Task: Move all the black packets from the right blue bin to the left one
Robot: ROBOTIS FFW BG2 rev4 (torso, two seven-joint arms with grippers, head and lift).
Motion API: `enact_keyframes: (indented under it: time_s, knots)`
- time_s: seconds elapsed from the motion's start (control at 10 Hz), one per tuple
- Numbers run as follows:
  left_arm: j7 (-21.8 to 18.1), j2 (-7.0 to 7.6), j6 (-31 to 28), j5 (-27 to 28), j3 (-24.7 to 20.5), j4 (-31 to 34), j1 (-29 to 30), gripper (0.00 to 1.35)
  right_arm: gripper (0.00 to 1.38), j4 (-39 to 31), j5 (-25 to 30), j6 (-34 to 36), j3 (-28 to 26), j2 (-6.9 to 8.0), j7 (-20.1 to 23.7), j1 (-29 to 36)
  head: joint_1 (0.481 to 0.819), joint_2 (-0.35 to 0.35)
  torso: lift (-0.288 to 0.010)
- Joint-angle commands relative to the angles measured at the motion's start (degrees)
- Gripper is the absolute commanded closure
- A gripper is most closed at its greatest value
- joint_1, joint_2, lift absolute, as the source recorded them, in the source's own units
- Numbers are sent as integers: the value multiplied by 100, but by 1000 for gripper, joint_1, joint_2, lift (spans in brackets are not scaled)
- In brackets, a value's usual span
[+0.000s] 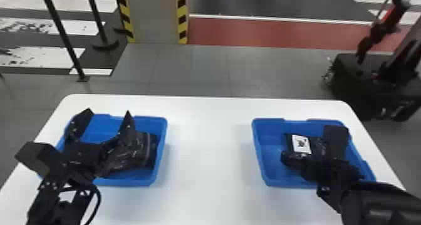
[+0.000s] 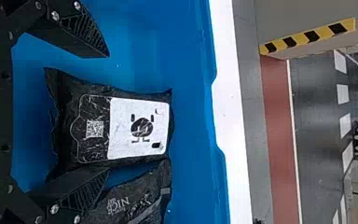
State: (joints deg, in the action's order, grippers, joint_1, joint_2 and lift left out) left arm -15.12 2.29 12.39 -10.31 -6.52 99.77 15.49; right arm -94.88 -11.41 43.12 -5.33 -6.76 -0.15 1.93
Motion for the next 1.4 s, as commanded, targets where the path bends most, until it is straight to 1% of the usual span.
enact_keyframes:
  time_s: [0.0, 0.1, 0.2, 0.3, 0.4, 0.5, 0.6, 0.7, 0.8, 1.0, 1.1, 1.2, 1.3]
  knots:
    - [0, 0, -1, -15, -16, 0, 11, 128, 170, 31, -80, 103, -3, -10, -55, -25, 695, -43, -110]
    - [0, 0, -1, -24, -16, 0, 11, 128, 173, -138, -89, 286, -3, -10, -179, 32, 695, -43, -110]
    - [0, 0, -16, -24, -16, 0, 11, 128, 209, -152, -133, 356, -3, -10, -222, 32, 695, -44, -110]
    - [0, -9, -44, -15, -24, 0, 11, 128, 535, -81, -177, 356, -3, -36, -222, 4, 695, -45, -110]
    - [0, -9, -58, -15, -60, 0, 26, 128, 943, -123, -212, 342, -12, -36, -231, 32, 695, -45, -110]
    - [0, -18, -58, -24, -77, 0, 40, 128, 1050, -67, -379, 314, -12, -36, -258, 32, 695, -43, -110]
    - [0, -26, -44, -24, -95, 0, 40, 128, 1115, -95, -388, 216, -12, -36, -266, 88, 695, -40, -110]
    - [0, -35, -44, -24, -103, 0, 40, 128, 1118, -194, -379, 5, -3, -27, -266, 200, 695, -34, -110]
    - [0, -35, -30, -42, -95, 0, 40, 128, 1124, -419, -379, -431, 5, 17, -275, 439, 695, -33, -110]
    - [-9, -35, -44, -200, -33, 0, 54, 128, 1124, -1038, -493, -1205, 5, 105, -266, 1016, 695, -29, -110]
    - [-26, -44, -44, -341, 28, 0, 26, 128, 1124, -1445, -511, -1500, 14, 122, -258, 1311, 695, -27, -110]
    - [-123, -35, -325, -569, 72, 70, -3, 128, 1124, -1642, -511, -1922, 23, 131, -29, 1466, 695, -27, -110]
    - [-264, -35, -901, -745, 72, 281, -31, 128, 1124, -1614, -467, -2273, 23, 140, 402, 1480, 695, -26, -110]
